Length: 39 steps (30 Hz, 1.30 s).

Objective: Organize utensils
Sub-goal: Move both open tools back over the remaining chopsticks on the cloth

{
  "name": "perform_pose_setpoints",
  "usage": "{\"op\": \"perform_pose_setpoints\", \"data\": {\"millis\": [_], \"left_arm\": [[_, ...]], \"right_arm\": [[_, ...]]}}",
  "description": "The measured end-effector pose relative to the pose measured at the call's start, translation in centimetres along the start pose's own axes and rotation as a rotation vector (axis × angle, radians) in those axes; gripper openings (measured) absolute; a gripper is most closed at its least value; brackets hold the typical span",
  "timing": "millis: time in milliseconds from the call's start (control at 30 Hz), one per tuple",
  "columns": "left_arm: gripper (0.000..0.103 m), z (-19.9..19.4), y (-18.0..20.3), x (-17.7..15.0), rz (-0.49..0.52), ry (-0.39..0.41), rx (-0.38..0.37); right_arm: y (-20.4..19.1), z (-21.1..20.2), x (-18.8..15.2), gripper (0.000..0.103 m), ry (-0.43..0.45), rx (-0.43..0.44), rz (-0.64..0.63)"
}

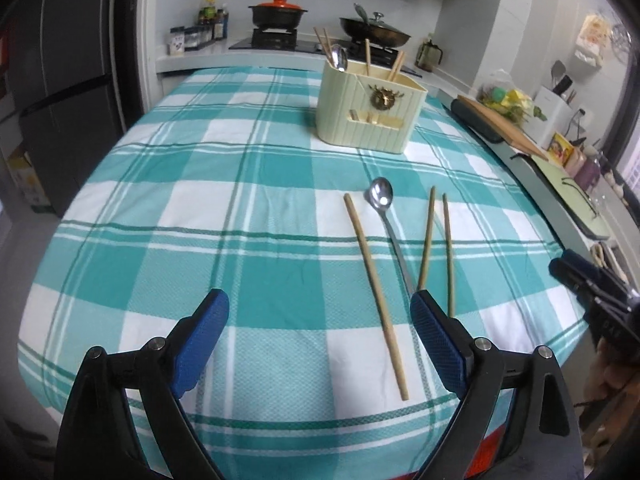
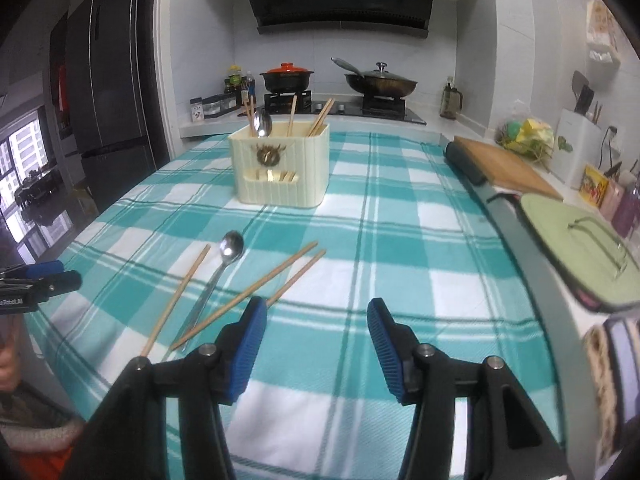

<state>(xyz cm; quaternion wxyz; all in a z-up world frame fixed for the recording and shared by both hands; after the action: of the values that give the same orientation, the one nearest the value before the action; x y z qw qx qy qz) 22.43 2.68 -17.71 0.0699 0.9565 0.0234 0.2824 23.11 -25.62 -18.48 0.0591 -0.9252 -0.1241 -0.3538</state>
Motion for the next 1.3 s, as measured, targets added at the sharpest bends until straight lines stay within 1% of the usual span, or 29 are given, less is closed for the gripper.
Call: {"op": "perform_pose_setpoints", "data": {"millis": [133, 200, 233, 433, 533, 667, 1000, 1133, 1200, 1267, 1300], "left_arm": [[0.093, -0.4, 1.8, 0.5, 0.048, 0.051, 0.032], [0.093, -0.2, 2.1, 0.6, 0.051, 0.057, 0.031], [0.093, 0.0, 2.2, 0.5, 0.049, 0.052, 0.029], [0.093, 1.5, 1.4, -0.7, 0.018, -0.015, 0.010], [0.093, 2.0, 0.9, -1.0, 0.004, -0.027, 0.021], [0.093, 2.5, 0.3, -1.0, -0.019, -0.044, 0.013], [0.093, 3.8, 0.1, -1.8, -0.034, -0.084, 0.005], [0.093, 3.9, -0.4, -1.9, -0.048, -0.087, 0.011], [0.093, 3.9, -0.6, -1.9, -0.055, -0.086, 0.016], [0.093, 3.9, -0.7, -2.0, -0.060, -0.086, 0.020], [0.093, 3.8, -0.8, -2.0, -0.061, -0.086, 0.023]], "right_arm": [[-2.0, 1.3, -2.9, 0.053, -0.042, 0.049, 0.032], [-2.6, 1.8, -3.5, 0.053, -0.056, 0.043, 0.017], [-2.7, 1.9, -3.6, 0.053, -0.057, 0.036, 0.016], [-2.3, 3.5, -3.7, 0.053, -0.099, 0.066, 0.072], [-2.2, 4.4, -4.1, 0.053, -0.129, 0.080, 0.098], [-2.2, 5.2, -4.7, 0.053, -0.162, 0.077, 0.109], [-2.4, 5.6, -4.8, 0.053, -0.178, 0.069, 0.114], [-3.0, 6.1, -4.0, 0.053, -0.182, 0.082, 0.087], [-3.5, 6.6, -3.1, 0.048, -0.182, 0.092, 0.059], [-4.2, 7.2, -2.0, 0.039, -0.181, 0.105, 0.036], [-4.4, 7.5, -1.5, 0.037, -0.181, 0.108, 0.031]]}}
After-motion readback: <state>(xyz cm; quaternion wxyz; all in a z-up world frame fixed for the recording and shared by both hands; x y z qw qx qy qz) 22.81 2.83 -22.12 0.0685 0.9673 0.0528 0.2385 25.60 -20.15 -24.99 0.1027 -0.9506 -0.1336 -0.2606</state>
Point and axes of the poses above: each gripper's, at about its wrist camera, not at the fingertips, and z roughly the way its jaws point, y to its right, x to its top, the point moved 5 cm from there along z, roughly the way its jaws point, and after that the axes turned 9 degrees about -y, right-handed, at the moved point
